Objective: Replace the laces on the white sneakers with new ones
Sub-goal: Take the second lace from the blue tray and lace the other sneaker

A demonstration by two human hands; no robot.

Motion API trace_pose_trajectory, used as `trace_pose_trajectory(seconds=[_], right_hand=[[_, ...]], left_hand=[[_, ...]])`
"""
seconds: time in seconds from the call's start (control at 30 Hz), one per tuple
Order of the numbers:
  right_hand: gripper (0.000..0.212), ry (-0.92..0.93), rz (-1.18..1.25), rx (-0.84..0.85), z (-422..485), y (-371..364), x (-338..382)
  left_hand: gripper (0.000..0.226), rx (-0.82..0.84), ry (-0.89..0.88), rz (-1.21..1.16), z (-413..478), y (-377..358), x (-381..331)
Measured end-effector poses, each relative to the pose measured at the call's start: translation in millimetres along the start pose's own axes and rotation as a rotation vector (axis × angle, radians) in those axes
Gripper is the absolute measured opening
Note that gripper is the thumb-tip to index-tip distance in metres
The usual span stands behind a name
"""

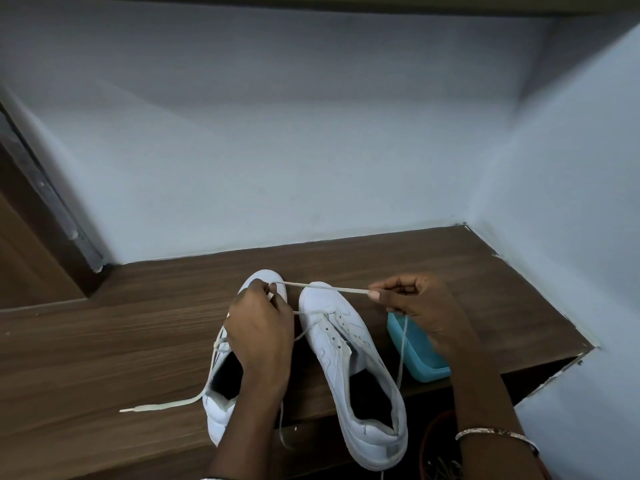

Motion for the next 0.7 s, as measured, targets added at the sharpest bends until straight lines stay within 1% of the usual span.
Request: trace_pose_trajectory(seconds=[0.07,0.1,0.13,0.17,0.2,0.23,0.27,0.33,0.37,0.43,0.5,0.53,0.6,0.67,0.7], right_hand=[[0.018,-0.004,0.009,-0.048,1,6,-2],[0.017,-0.001,0.02,-0.065,2,7,-3],[0.017,0.006,0.032,-0.074,2,6,-4],[0.017,0.015,0.044,-0.074,2,4,-4],[0.017,0.024,0.055,-0.064,2,-1,-3],[0.016,0.03,0.066,-0.04,2,-7,-2],[0.017,0.035,0.076,-0.006,1,-15,0],[0.017,0.053,0.074,0.064,1,-30,4],[0.017,0.064,0.06,0.092,1,-35,5],[0.018,0.075,0.043,0.12,1,-40,6],[0.02,0.062,0.037,0.121,1,-37,3],[0.02,0.045,0.037,0.117,1,-35,2],[0.019,0.016,0.054,0.104,1,-28,0],[0.018,0.002,0.062,0.061,1,-18,-1],[0.017,-0.003,0.063,0.034,1,-12,-2]], left_hand=[[0.012,0.016,-0.001,0.005,0,-1,-1],[0.01,0.033,-0.03,-0.004,0,-2,-1],[0.016,0.059,-0.077,-0.032,1,-2,-3],[0.029,0.103,-0.146,-0.081,2,-3,-5],[0.041,0.161,-0.229,-0.143,1,-3,-9],[0.049,0.22,-0.317,-0.203,-1,-3,-14],[0.049,0.28,-0.399,-0.241,-3,-3,-19],[0.036,0.354,-0.528,-0.243,-9,-8,-25],[0.028,0.362,-0.554,-0.221,-11,-11,-25],[0.015,0.379,-0.516,-0.192,-11,-15,-20],[0.014,0.375,-0.443,-0.179,-7,-15,-16],[0.015,0.336,-0.389,-0.191,-4,-13,-13],[0.015,0.181,-0.239,-0.199,2,-6,-7],[0.018,0.017,-0.118,-0.137,9,1,1],[0.018,-0.027,-0.073,-0.106,10,5,4]])
Point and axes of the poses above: each hand's wrist, its own z-axis towards the middle knuckle, its own y-axis out of the back of the hand, x = y × z, the point moved 2 cm from there along z, towards the middle knuckle
